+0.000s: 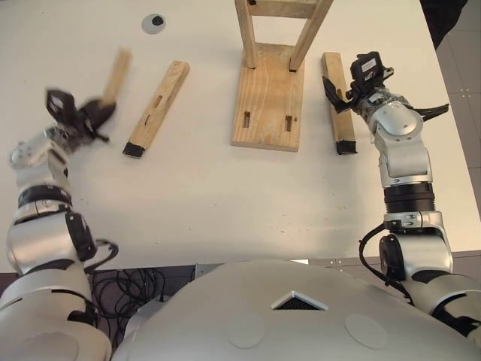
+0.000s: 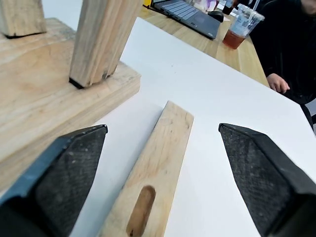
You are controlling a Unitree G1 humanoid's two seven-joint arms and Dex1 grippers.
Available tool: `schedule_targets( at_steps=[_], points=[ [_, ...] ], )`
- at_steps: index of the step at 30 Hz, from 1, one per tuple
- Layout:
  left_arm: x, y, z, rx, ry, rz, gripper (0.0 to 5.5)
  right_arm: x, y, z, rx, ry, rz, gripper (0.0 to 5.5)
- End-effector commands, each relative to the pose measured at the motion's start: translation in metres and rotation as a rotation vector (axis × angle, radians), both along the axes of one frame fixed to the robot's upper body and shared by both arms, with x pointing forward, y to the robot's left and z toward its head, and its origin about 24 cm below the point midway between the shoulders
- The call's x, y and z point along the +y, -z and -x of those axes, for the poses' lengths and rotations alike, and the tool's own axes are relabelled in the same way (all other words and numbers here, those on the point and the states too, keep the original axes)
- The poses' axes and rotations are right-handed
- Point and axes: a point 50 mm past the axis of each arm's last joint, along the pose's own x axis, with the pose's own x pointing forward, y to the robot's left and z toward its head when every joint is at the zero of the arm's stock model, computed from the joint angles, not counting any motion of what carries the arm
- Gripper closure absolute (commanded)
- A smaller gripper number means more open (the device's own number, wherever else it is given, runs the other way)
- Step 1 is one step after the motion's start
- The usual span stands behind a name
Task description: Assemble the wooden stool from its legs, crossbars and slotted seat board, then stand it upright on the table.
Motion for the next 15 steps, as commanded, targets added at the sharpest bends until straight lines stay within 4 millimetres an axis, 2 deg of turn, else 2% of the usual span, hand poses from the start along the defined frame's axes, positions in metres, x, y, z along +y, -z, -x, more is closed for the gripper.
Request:
schedule_targets(
  at_steps=[1, 3, 4, 5, 7, 11, 15],
  points=[
    [-0.096, -0.132, -0.052, -0.606, 0.186, 0.084, 4.25, -0.010, -0.028, 0.004, -0.048, 0.061, -0.114, 1.34],
    [-0.151, -0.140, -0.043, -0.715, 0.283, 0.063, 4.25, 0.004, -0.060, 0.004, -0.084, -0.044, -0.377, 1.34],
    [-0.170, -0.137, -0.036, -0.758, 0.313, 0.022, 4.25, 0.016, -0.078, 0.005, -0.110, -0.131, -0.525, 1.34],
    [-0.185, -0.131, -0.029, -0.776, 0.342, 0.015, 4.25, 0.027, -0.098, 0.009, -0.138, -0.230, -0.693, 1.34],
    [-0.206, -0.118, -0.021, -0.767, 0.396, 0.008, 4.25, 0.042, -0.125, 0.015, -0.165, -0.360, -0.920, 1.34],
    [-0.227, -0.097, -0.008, -0.723, 0.482, 0.001, 4.25, 0.062, -0.156, 0.025, -0.157, -0.535, -1.098, 1.34],
    [-0.239, -0.096, 0.003, -0.731, 0.540, 0.036, 4.25, 0.070, -0.169, 0.023, -0.134, -0.542, -1.216, 1.34]
  ],
)
